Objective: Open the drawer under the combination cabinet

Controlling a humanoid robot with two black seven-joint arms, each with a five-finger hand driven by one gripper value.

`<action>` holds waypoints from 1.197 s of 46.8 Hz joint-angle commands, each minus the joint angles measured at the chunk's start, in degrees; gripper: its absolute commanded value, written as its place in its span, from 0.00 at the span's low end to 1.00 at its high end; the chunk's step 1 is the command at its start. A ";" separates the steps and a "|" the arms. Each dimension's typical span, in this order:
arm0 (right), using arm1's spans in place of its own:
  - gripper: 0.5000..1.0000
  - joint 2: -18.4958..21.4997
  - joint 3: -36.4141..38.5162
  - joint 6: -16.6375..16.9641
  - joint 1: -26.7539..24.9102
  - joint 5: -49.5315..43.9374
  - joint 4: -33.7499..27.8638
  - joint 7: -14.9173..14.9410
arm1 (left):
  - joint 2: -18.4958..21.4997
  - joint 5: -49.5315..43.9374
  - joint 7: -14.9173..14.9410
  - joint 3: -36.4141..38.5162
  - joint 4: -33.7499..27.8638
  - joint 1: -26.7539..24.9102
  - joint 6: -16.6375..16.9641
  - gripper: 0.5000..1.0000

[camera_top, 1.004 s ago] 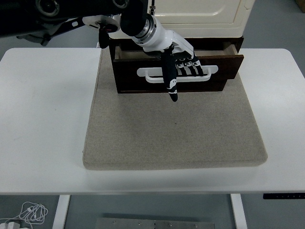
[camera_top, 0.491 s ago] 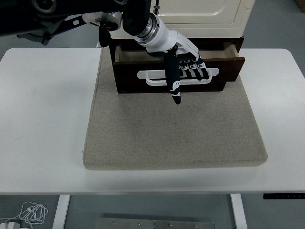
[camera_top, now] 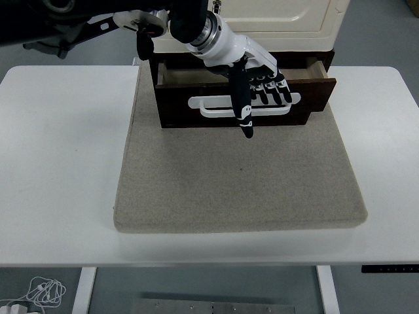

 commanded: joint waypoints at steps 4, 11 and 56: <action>0.85 0.00 0.00 0.00 0.00 0.00 0.00 -0.02 | 0.67 0.04 0.00 -0.06 0.01 0.07 0.50 1.00; 0.85 0.00 0.00 0.00 0.00 0.00 0.00 -0.02 | 0.94 -0.05 0.00 -1.46 0.45 0.07 0.41 1.00; 0.85 0.00 0.00 0.00 0.00 0.00 0.00 -0.02 | 5.15 1.09 -11.32 -42.24 18.46 -0.11 9.01 1.00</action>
